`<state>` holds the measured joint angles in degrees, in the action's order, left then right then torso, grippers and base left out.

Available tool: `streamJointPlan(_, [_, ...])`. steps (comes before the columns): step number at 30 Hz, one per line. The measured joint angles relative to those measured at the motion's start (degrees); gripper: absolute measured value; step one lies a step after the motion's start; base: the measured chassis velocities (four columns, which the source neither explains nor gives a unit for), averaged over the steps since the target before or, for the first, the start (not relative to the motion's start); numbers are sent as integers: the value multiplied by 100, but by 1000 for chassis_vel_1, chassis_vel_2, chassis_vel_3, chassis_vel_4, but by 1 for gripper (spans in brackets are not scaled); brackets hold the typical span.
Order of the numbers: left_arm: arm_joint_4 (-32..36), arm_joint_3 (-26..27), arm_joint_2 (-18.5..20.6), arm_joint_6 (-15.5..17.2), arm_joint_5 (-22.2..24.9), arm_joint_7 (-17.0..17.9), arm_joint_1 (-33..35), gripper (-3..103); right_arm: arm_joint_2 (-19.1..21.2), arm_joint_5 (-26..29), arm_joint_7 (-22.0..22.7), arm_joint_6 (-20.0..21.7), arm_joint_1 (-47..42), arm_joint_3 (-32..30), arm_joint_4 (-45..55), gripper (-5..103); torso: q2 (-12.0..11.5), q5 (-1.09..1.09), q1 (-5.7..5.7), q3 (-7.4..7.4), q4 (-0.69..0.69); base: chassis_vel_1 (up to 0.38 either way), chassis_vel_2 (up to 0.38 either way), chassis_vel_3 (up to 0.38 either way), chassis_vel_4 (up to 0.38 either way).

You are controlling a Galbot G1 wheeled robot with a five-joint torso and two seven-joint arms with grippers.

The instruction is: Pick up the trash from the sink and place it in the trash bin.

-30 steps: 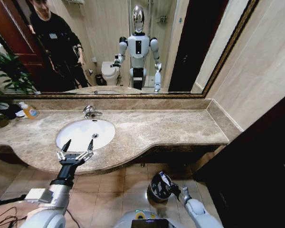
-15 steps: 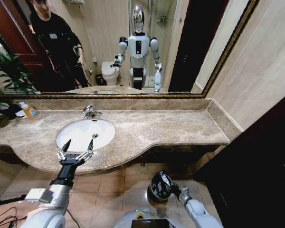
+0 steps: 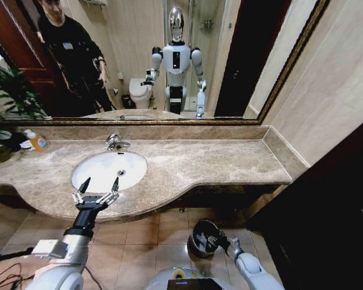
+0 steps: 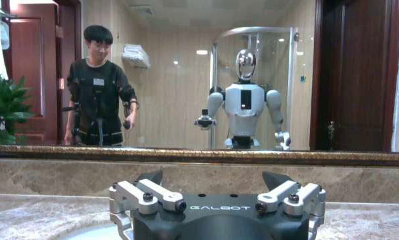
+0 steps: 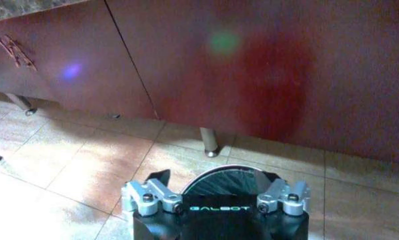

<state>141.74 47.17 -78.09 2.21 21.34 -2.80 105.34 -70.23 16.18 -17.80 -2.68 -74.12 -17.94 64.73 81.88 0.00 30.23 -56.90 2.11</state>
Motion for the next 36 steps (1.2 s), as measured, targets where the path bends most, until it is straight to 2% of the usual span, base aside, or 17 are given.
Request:
streamJointPlan(3, [0, 0, 0, 0, 0, 0, 0, 100, 4, 6, 2, 16, -4, -2, 8, 97, 0, 0, 0, 0, 0, 0, 0, 0, 0])
streamJointPlan(18, [0, 0, 0, 0, 0, 0, 0, 100, -20, 70, 90, 164, -31, -29, 194, 100, 0, 0, 0, 0, 0, 0, 0, 0, 0])
streamJointPlan(23, [0, 0, 0, 0, 0, 0, 0, 100, 143, 281, 195, 276, -440, -178, 914, 100, 0, 1, 0, 0, 0, 0, 0, 0, 0])
streamJointPlan(26, [0, 0, 0, 0, 0, 0, 0, 100, 160, 402, 82, 20, -960, -893, 1788, 100, 0, 0, -1, 0, -1, 0, 0, 0, 0])
streamJointPlan(27, [0, 0, 0, 0, 0, 0, 0, 100, 160, 402, 82, 20, -960, -893, 1788, 100, 0, 0, -1, 0, -1, 0, 0, 0, 0])
streamJointPlan(30, [0, 0, 0, 0, 0, 0, 0, 100, 133, 803, 14, 98, -1415, -1559, 2870, 100, 0, -1, 0, 0, 0, 0, 0, 0, 0])
streamJointPlan(36, [0, 0, 0, 0, 0, 0, 0, 100, 92, 1160, 211, 238, -1662, -2089, 3955, 100, 0, 0, -1, 0, 0, 0, 0, 0, 0])
